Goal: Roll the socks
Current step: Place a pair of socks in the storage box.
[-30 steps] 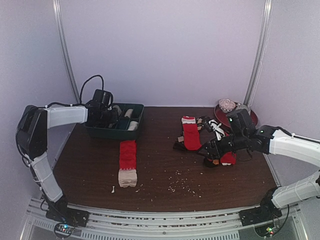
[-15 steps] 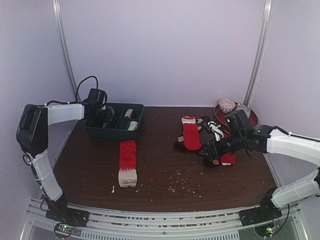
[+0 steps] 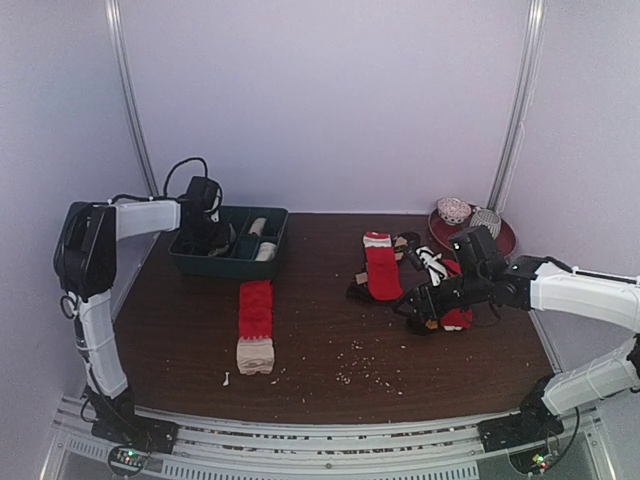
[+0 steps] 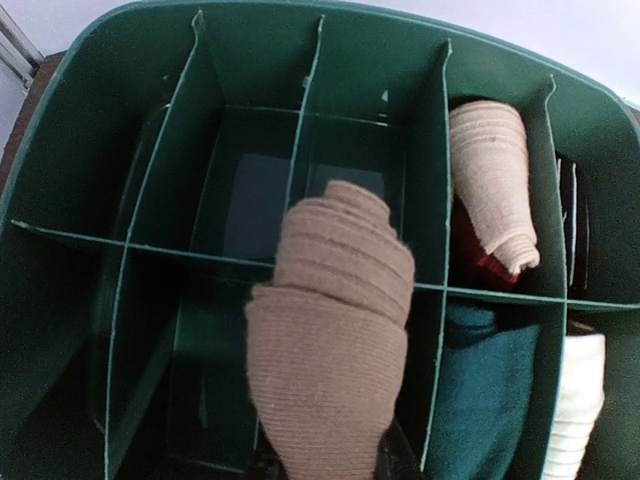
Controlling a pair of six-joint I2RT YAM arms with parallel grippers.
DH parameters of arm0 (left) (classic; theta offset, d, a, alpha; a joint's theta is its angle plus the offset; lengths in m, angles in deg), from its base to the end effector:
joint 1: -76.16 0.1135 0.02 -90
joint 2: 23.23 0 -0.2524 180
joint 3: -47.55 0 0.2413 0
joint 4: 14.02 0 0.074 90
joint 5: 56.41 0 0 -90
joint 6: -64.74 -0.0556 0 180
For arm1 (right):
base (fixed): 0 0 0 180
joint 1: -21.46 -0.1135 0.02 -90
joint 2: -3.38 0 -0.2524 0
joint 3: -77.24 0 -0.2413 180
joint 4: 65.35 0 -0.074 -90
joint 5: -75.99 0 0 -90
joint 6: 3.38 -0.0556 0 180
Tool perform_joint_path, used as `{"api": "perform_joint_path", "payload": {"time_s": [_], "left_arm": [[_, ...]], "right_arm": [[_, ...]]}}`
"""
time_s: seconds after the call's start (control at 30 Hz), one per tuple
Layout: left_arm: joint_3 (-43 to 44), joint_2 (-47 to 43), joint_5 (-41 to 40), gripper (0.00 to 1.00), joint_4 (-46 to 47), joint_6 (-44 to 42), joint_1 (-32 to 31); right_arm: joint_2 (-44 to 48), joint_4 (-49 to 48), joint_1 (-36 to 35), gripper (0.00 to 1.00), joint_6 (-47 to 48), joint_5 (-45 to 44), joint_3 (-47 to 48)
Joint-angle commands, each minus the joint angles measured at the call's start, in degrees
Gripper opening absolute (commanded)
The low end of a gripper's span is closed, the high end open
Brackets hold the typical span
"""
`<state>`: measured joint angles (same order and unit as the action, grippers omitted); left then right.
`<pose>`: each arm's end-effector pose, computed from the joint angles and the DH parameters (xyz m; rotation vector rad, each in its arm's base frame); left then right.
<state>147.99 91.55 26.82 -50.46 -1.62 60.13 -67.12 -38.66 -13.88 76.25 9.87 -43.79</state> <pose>0.4259 -0.1156 0.1828 -0.2145 2.4458 -0.1602 0.2074 0.1747 0.2260 -0.7314 2.2059 0.8863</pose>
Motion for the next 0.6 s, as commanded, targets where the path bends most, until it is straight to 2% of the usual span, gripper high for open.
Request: {"api": "perform_joint_path", "payload": {"time_s": [0.0,0.17,0.33,0.57], "left_arm": [[2.7,1.2,0.3,0.0,-4.0,-1.2,0.8],[4.5,4.8,-0.1,0.0,-8.6,-1.4,0.7],[2.3,5.4,-0.6,0.0,-6.9,-0.3,0.8],[4.1,8.6,0.5,0.0,-6.1,-0.9,0.7]], "right_arm": [[1.6,-1.4,0.7,0.54,1.3,1.7,-0.9],[2.1,-3.8,1.1,0.54,1.2,2.7,-2.9],[2.5,-4.7,1.3,0.54,1.1,3.8,-3.9],[2.4,-4.8,1.3,0.54,1.1,4.3,-4.5]]}}
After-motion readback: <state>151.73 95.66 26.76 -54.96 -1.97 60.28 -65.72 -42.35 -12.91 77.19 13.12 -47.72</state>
